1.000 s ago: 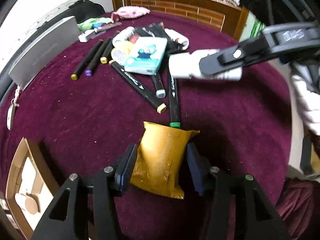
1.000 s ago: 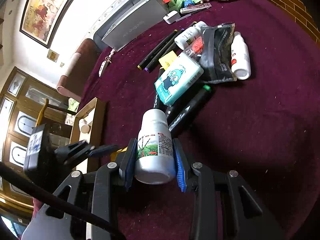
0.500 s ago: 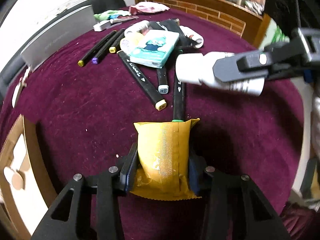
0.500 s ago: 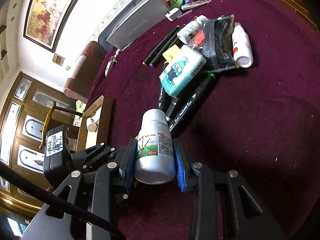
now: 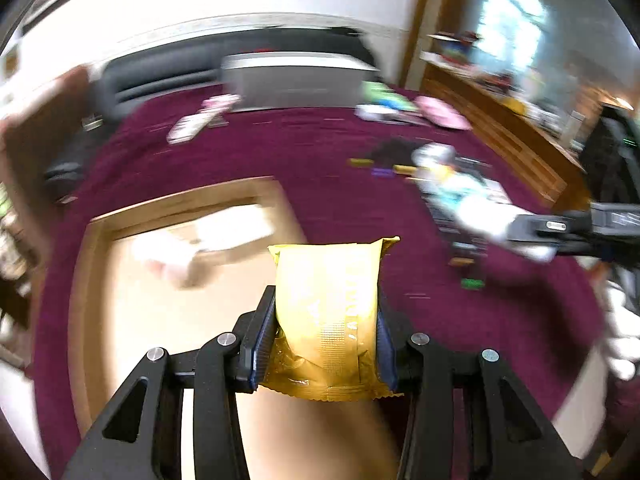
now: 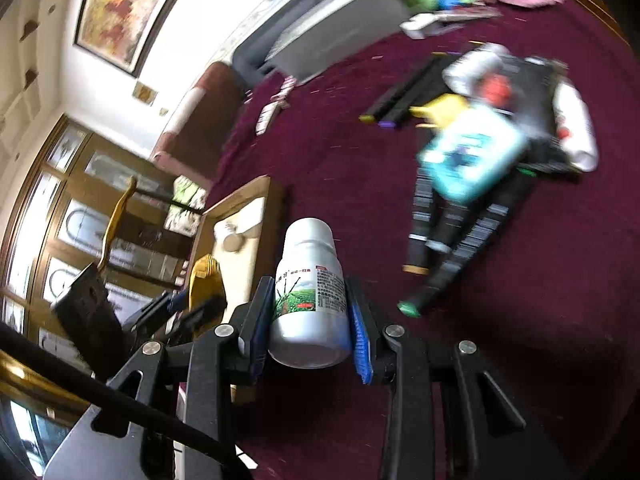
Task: Organize objects
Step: 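Carry the yellow packet and white bottle toward the cardboard tray, then lower the packet and bottle into the tray and open both grippers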
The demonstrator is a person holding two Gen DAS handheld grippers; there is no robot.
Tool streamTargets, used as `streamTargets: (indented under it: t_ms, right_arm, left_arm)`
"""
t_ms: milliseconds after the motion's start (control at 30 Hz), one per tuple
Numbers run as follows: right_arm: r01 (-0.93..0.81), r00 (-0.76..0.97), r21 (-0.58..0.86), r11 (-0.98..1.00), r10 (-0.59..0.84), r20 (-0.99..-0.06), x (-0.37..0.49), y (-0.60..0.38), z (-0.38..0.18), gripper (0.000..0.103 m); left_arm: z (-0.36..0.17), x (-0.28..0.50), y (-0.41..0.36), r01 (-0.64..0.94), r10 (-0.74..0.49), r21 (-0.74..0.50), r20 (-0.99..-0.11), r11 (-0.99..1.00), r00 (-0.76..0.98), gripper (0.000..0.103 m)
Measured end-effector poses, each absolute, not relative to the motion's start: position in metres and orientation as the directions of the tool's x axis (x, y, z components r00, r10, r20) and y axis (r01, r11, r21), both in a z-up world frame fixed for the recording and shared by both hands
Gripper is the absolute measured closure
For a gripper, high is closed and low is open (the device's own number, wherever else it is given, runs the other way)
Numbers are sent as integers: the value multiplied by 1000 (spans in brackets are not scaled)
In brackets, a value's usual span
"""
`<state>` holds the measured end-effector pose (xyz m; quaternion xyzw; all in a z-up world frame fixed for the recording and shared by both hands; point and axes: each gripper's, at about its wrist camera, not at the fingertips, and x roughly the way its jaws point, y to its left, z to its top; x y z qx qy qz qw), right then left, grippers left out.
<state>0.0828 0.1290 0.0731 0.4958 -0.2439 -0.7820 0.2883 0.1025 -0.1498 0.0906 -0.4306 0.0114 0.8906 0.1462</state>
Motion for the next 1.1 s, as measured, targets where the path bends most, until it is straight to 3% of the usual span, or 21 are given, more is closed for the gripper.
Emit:
streamTargets:
  t_ms: [233, 500, 800, 1000, 1100]
  right_arm:
    - [287, -232, 687, -667, -744, -626, 48, 22, 75, 70]
    - [305, -129, 633, -711, -690, -712, 30, -79, 39, 70]
    - [319, -157, 511, -798, -576, -802, 26, -101, 19, 70]
    - [351, -208, 443, -825, -530, -822, 21, -115, 23, 70]
    - [366, -226, 419, -831, -516, -827, 22, -121, 23, 70]
  left_arm:
    - [58, 63, -230, -50, 31, -3, -822, -999, -568, 65]
    - [32, 33, -258, -1, -34, 39, -862, -999, -506, 65]
    - [22, 4, -270, 4, -6, 4, -861, -1000, -509, 64]
    - [26, 6, -280, -8, 81, -90, -842, -996, -533, 64]
    - [26, 4, -279, -24, 76, -74, -844, -997, -532, 64]
